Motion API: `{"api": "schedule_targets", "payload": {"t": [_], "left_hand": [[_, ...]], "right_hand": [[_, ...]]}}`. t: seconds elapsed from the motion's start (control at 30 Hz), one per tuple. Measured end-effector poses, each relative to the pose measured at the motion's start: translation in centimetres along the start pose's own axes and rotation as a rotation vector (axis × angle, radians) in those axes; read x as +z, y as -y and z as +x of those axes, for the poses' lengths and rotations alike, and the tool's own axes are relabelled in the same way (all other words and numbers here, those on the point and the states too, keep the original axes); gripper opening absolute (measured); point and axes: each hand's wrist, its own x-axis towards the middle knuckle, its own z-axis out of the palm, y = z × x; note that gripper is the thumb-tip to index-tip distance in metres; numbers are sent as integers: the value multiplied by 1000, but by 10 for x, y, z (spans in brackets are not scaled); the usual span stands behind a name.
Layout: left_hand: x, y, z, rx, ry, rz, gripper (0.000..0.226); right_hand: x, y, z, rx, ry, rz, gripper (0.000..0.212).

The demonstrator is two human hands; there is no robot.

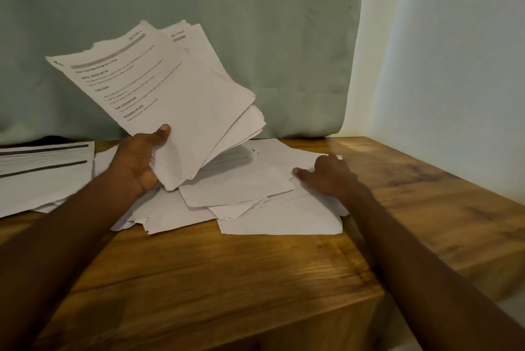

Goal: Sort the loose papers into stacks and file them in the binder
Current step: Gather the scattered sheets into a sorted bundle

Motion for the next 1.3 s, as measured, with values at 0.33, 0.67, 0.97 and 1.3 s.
{"api": "schedule_targets", "payload": {"t": [0.33,0.67,0.97,1.3], "left_hand": [[-1,8,3,39,33,58,45],[0,10,1,68,61,74,39],[0,8,2,25,13,48,12],[-1,9,0,18,35,35,15]], "right_hand": [[7,-7,14,103,-78,209,49],[7,1,6,-110,6,220,23],[11,23,-11,-161,117,153,72],[5,14,-5,-21,-71,182,53]]}}
